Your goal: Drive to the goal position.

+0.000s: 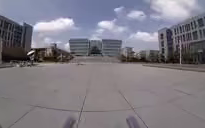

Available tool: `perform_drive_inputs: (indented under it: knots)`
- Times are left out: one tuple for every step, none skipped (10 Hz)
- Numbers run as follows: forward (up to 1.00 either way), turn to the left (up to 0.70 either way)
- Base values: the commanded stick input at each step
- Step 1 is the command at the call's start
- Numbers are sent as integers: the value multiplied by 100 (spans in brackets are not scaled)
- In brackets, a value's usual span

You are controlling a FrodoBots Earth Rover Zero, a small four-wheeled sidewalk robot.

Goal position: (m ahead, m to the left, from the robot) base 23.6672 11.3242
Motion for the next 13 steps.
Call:
perform_drive_inputs:
  knots:
    - [70, 13]
    - [70, 13]
    - [70, 13]
    - [70, 13]
    - [70, 13]
    - [70, 13]
    - [70, 13]
    - [70, 13]
    - [70, 13]
    - [70, 13]
    - [70, 13]
    - [70, 13]
    - [70, 13]
